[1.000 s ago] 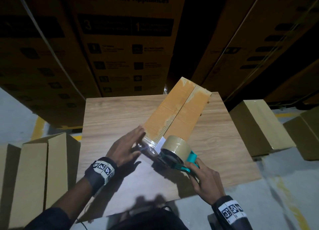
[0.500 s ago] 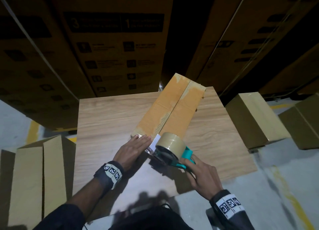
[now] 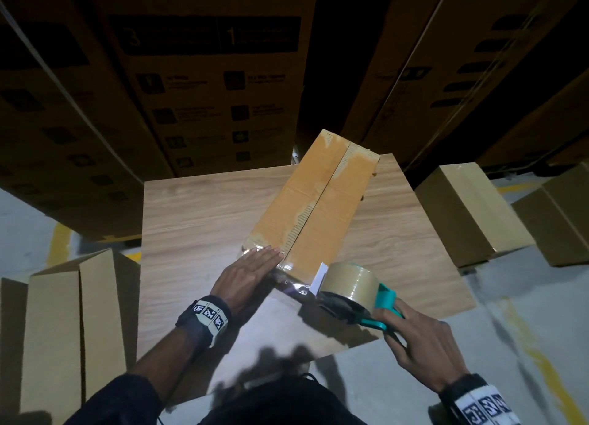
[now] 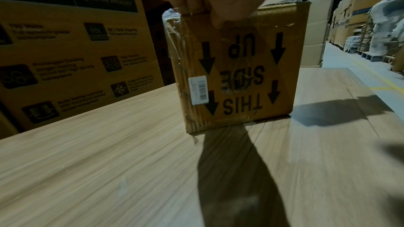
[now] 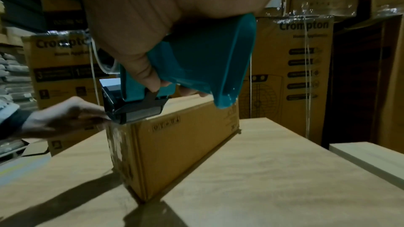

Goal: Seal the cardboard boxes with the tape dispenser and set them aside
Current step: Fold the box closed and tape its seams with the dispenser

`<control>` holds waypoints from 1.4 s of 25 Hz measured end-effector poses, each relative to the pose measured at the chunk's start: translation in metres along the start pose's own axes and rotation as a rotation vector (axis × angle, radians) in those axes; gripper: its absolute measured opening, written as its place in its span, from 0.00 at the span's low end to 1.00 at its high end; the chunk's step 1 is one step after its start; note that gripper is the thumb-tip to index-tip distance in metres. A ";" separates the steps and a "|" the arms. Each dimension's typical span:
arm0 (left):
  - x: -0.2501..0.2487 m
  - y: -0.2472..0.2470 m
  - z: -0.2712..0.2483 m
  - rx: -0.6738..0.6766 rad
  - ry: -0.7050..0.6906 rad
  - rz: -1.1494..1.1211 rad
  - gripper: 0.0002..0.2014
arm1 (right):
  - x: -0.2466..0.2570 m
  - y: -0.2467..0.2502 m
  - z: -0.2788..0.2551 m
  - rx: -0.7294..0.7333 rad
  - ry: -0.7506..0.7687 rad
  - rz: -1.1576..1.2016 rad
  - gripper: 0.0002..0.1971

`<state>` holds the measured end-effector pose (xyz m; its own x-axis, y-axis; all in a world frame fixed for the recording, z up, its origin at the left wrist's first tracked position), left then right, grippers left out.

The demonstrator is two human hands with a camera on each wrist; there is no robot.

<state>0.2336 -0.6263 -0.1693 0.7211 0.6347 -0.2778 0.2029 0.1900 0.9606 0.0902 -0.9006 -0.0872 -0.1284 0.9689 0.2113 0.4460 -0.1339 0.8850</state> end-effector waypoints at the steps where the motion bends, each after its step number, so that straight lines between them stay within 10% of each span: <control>1: 0.000 -0.001 0.000 -0.019 -0.002 0.001 0.28 | -0.003 -0.009 0.006 0.009 -0.004 -0.001 0.33; 26: -0.075 -0.042 0.035 0.118 -0.339 0.186 0.44 | -0.014 -0.024 0.001 -0.015 -0.037 0.027 0.24; 31: -0.078 -0.030 0.035 0.082 -0.355 0.093 0.25 | -0.039 -0.019 -0.046 -0.018 -0.078 0.014 0.19; 35: -0.076 -0.036 0.033 0.061 -0.360 0.103 0.30 | -0.045 -0.026 -0.063 -0.030 -0.077 -0.004 0.23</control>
<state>0.1935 -0.7065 -0.1828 0.9243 0.3417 -0.1699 0.1490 0.0869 0.9850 0.0287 -0.9542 -0.0935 -0.0611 0.9825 0.1757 0.4182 -0.1347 0.8983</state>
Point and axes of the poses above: each hand's wrist, its own z-axis towards the middle knuckle, its own y-axis out of the back of the hand, x = y × z, the point moved 8 cm from there along z, towards the middle knuckle, and after that the axes turned 15 degrees about x, right-handed, at the moved point
